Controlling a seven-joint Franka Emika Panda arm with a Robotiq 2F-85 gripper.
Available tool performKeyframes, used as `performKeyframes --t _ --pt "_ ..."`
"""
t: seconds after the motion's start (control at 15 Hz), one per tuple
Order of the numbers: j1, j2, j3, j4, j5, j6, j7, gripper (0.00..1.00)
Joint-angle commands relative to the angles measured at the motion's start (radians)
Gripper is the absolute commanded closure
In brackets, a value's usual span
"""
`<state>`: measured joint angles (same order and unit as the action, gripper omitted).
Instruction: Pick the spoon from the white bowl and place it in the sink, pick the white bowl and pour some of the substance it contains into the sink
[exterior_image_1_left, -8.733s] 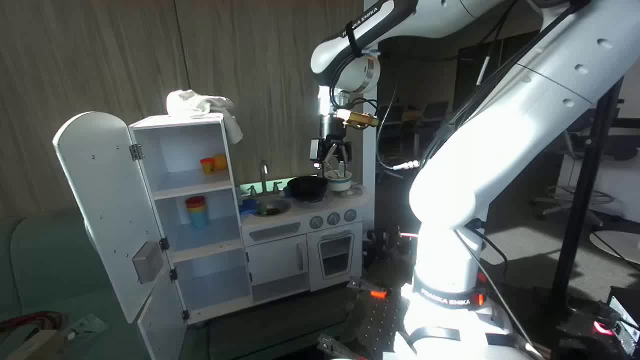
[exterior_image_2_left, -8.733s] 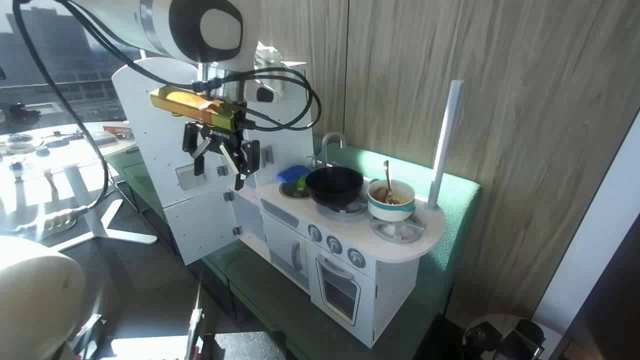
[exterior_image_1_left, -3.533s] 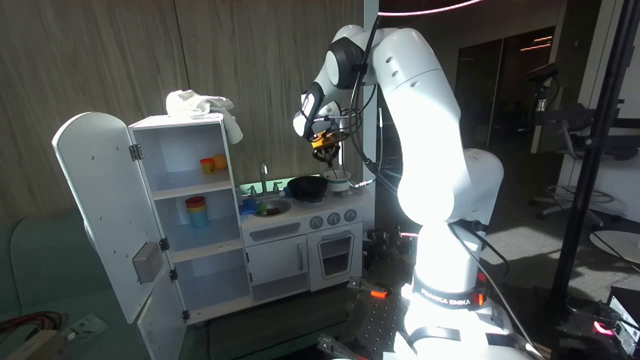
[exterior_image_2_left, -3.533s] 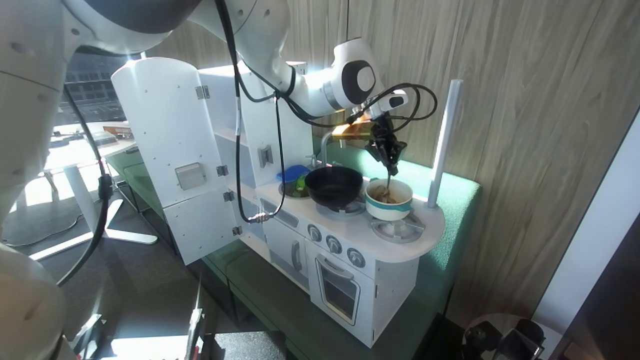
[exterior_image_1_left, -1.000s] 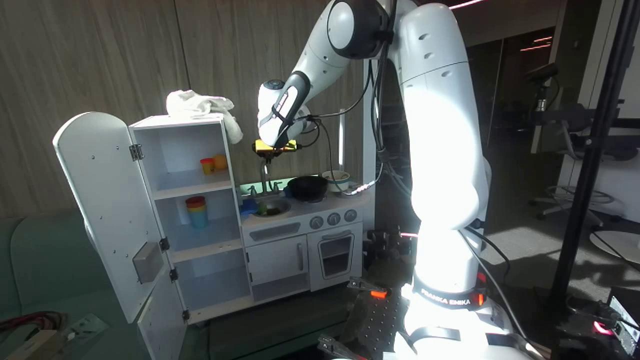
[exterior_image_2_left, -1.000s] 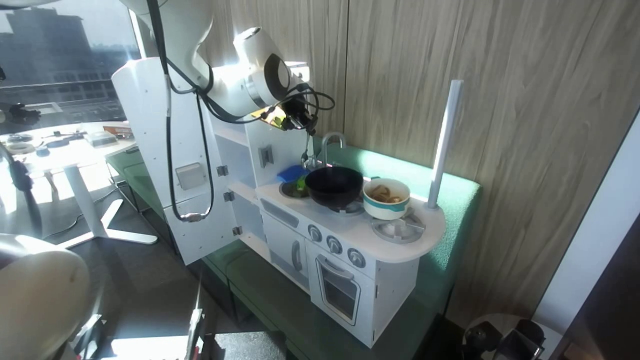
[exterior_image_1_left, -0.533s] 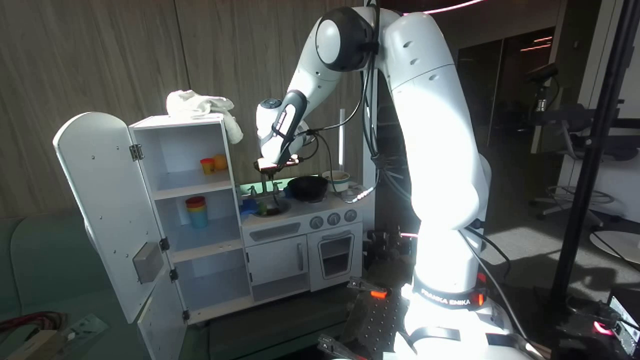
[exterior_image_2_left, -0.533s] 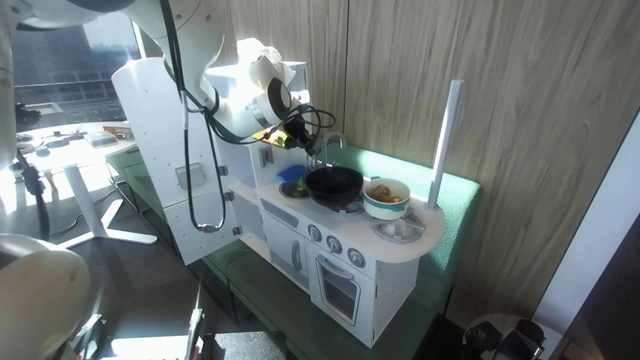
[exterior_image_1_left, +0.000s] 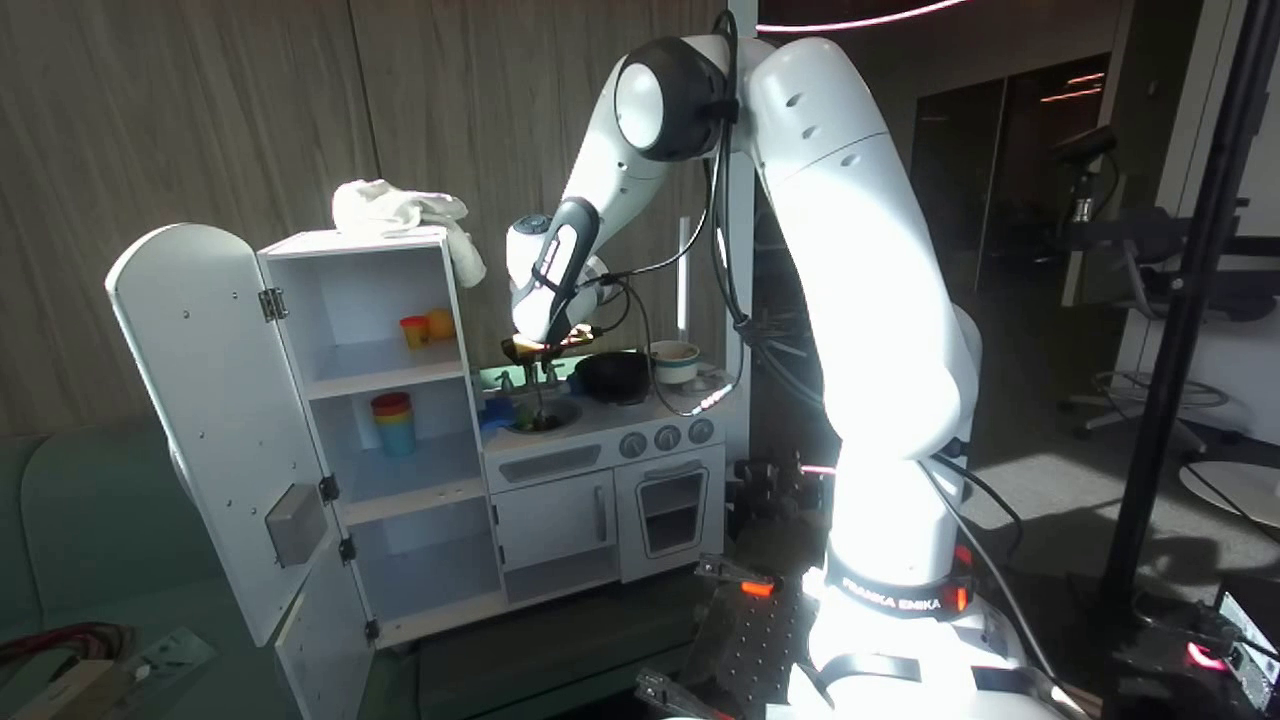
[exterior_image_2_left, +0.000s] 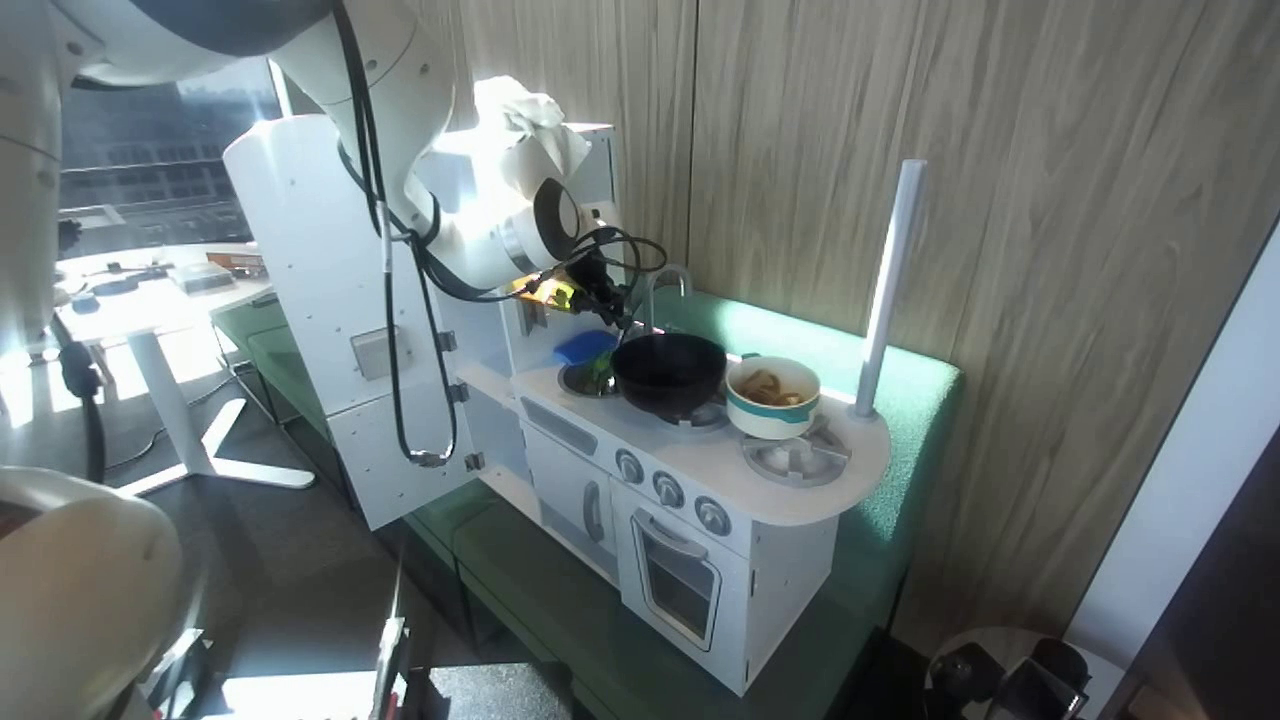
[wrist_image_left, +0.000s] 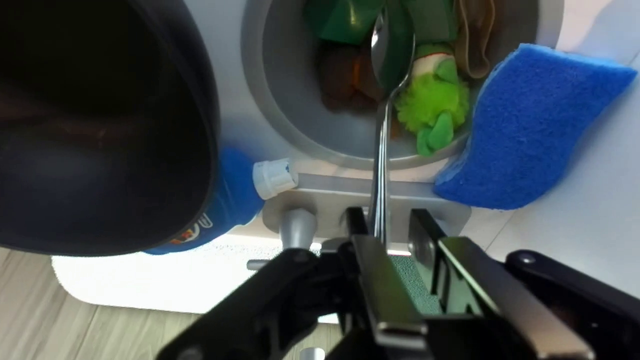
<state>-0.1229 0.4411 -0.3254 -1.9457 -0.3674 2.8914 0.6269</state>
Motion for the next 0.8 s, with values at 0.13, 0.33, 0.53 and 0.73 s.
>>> performKeyframes --t 0.13,0.33,0.53,0.73 --pt "0.016 -0.062 0.015 -0.026 0.2 -0.025 -0.165 0.23" --pt "0.044 -0.126 -0.016 -0.047 0.213 -0.037 -0.185 0.02" --pt "0.052 -0.204 -0.043 -0.058 0.142 -0.113 -0.119 0.0" --pt "0.057 -0.316 -0.079 -0.078 0.1 -0.274 -0.098 0.0"
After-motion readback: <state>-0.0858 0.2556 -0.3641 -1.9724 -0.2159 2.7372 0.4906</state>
